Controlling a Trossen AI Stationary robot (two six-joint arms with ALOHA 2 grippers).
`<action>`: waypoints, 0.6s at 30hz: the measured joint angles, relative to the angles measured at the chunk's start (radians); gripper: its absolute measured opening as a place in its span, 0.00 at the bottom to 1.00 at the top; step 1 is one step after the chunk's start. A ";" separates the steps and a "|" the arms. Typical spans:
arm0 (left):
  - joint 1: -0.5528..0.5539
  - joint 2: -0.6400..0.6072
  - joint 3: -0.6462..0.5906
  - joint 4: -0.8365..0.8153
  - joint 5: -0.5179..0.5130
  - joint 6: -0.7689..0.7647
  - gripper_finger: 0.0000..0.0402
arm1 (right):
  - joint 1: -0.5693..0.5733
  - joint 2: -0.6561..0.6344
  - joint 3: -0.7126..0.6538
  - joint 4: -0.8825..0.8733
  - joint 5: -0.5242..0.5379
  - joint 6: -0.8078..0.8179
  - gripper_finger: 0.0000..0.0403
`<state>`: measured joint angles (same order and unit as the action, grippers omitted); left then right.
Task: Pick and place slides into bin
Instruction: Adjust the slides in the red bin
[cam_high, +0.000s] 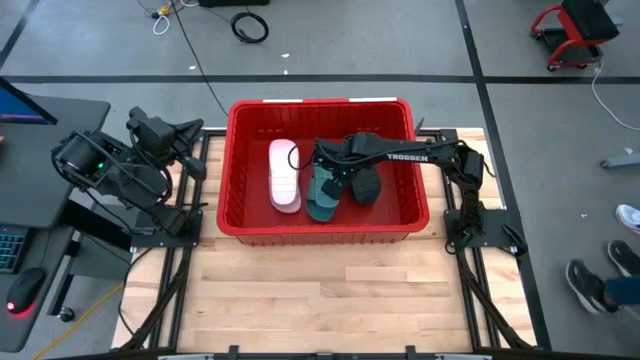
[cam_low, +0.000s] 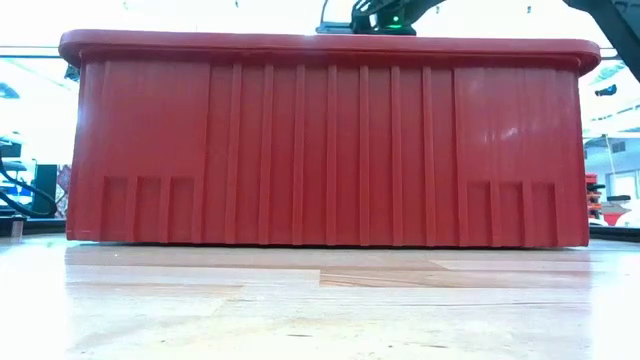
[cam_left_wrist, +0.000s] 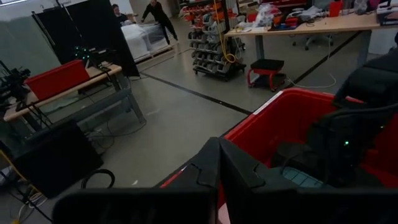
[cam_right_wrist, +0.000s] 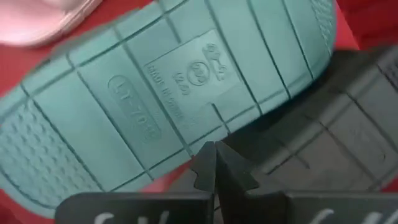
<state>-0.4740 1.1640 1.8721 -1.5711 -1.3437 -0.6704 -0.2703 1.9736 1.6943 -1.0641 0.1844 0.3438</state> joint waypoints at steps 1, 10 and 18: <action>0.000 0.003 0.000 0.000 0.000 -0.001 0.05 | -0.003 0.006 0.000 0.002 -0.002 -0.037 0.03; 0.000 0.023 0.000 0.000 0.001 -0.004 0.04 | -0.019 0.008 -0.043 0.024 -0.032 -0.192 0.03; 0.001 0.028 0.000 0.000 0.001 -0.021 0.04 | -0.038 0.011 -0.183 0.157 -0.089 -0.190 0.03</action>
<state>-0.4732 1.1919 1.8721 -1.5711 -1.3426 -0.6914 -0.3079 1.9850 1.5112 -0.9072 0.0952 0.1538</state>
